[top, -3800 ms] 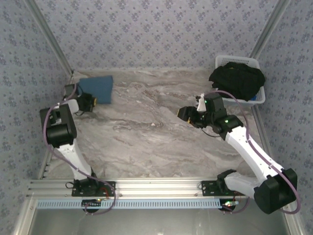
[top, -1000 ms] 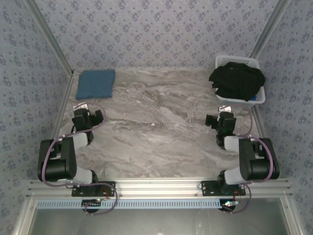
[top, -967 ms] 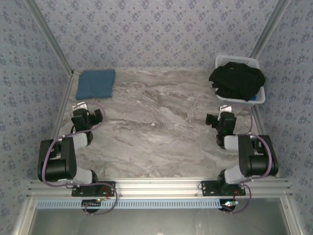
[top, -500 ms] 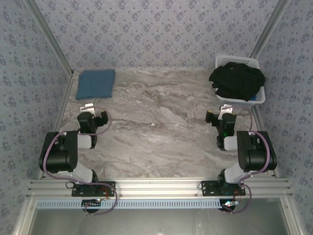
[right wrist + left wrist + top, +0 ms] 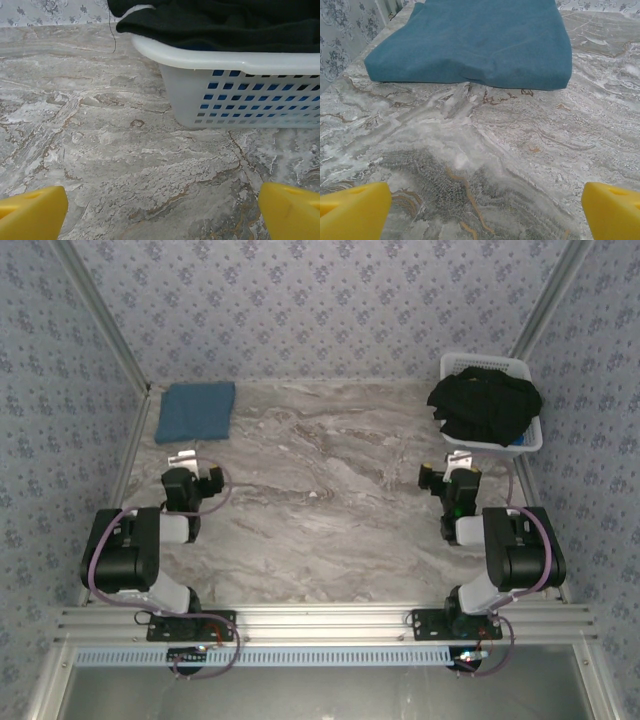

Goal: Fold and stack the t-shirts

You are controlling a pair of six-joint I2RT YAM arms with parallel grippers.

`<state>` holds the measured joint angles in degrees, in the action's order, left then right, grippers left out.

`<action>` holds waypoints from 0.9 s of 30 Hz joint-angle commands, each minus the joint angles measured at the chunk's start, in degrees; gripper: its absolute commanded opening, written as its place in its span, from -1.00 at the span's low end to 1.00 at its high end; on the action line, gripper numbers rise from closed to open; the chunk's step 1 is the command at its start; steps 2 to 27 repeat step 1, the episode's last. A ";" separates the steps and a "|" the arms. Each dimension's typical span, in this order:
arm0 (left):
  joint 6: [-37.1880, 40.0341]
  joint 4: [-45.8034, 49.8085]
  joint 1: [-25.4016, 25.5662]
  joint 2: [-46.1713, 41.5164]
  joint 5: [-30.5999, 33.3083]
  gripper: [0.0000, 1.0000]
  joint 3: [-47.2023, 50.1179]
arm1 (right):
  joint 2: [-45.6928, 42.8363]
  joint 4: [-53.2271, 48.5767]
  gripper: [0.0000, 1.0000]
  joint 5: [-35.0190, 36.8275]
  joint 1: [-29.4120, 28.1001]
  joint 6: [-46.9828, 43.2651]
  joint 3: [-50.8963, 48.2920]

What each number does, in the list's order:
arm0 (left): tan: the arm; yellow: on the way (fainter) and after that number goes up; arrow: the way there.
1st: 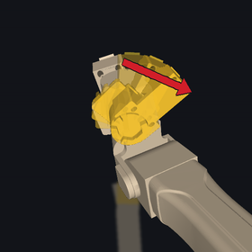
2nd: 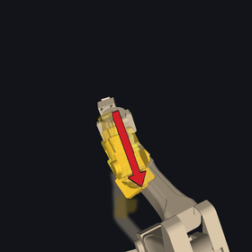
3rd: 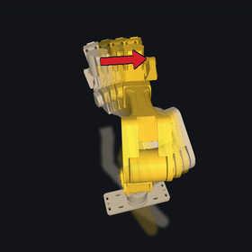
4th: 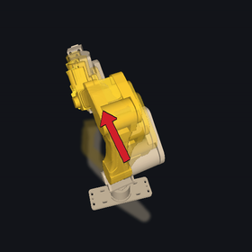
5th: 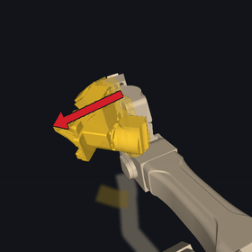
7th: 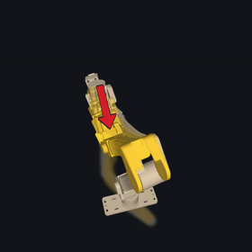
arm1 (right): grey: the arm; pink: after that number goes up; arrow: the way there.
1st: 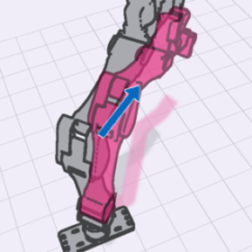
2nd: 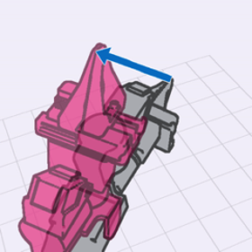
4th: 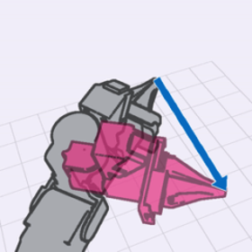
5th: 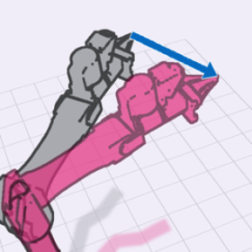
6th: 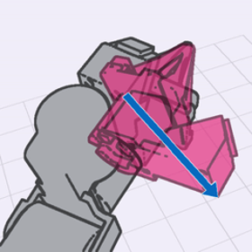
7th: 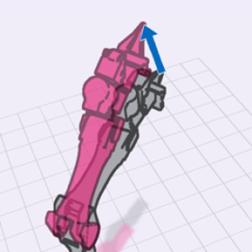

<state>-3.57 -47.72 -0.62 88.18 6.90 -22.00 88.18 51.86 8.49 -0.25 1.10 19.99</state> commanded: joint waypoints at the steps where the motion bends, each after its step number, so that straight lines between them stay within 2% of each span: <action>1: 0.86 0.09 0.11 -0.38 0.44 0.96 -1.12 | 0.15 -0.03 1.00 -0.12 0.26 -0.76 0.60; 27: 0.86 0.09 0.11 -0.38 0.44 0.96 -1.12 | 0.15 -0.03 1.00 -0.12 0.26 -0.76 0.60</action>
